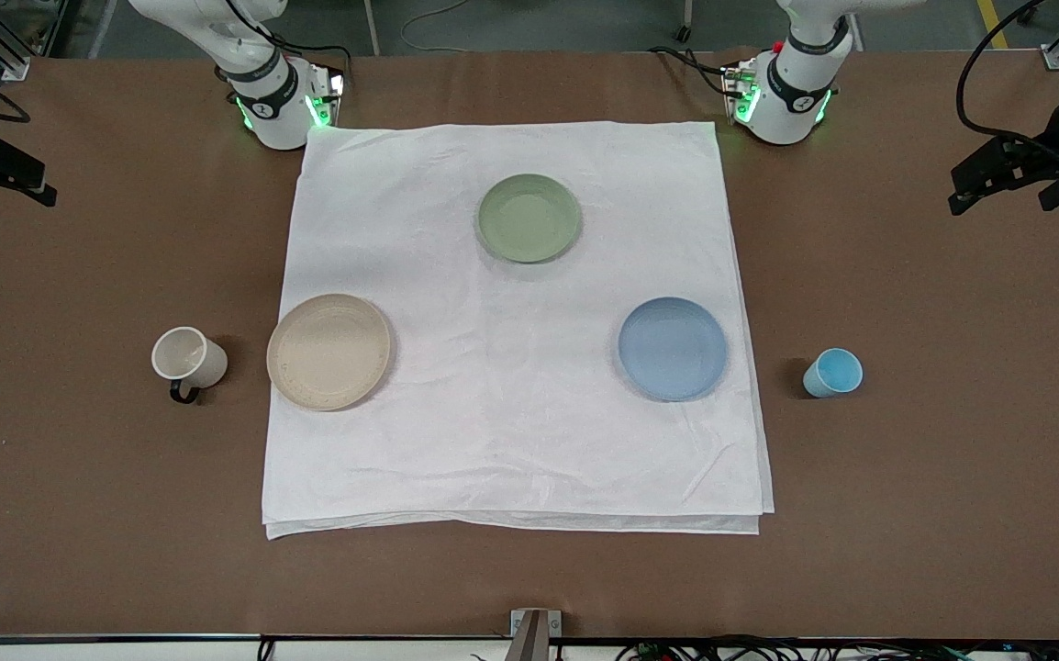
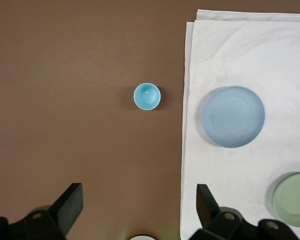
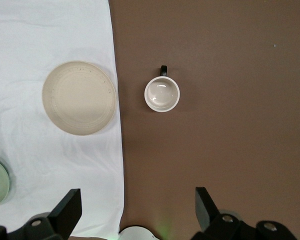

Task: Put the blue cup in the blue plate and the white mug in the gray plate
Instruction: 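Reach the right gripper toward the white mug while the left gripper reaches the blue cup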

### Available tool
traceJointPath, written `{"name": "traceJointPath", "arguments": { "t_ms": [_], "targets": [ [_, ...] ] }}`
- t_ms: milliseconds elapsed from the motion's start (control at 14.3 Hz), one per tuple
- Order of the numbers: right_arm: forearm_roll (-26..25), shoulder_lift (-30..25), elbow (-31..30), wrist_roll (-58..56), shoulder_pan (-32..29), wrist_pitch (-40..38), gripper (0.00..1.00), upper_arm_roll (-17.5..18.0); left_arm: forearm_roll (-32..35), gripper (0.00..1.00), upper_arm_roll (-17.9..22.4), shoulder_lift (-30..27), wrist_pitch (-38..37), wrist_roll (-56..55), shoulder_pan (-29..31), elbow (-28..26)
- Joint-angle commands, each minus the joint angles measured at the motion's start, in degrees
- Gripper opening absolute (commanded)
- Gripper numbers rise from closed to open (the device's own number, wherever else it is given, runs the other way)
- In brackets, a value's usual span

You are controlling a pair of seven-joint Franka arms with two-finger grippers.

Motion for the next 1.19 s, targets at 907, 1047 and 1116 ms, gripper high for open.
{"name": "traceJointPath", "arguments": {
  "t_ms": [907, 1047, 1116],
  "targets": [
    [7.51, 29.62, -0.57, 0.9, -5.58, 29.36, 1.0, 0.2, 0.28, 1.0, 0.92, 9.67, 28.83, 1.14, 2.71, -22.44],
    [8.78, 32.01, -5.58, 0.9, -5.33, 37.62, 1.0, 0.11, 0.37, 1.0, 0.92, 10.98, 39.12, 1.23, 3.59, -29.39],
    [8.78, 33.15, -7.52, 0.81, -5.07, 42.01, 1.0, 0.11, 0.37, 1.0, 0.83, 12.65, 42.9, 1.66, 4.3, -30.98]
  ]
}}
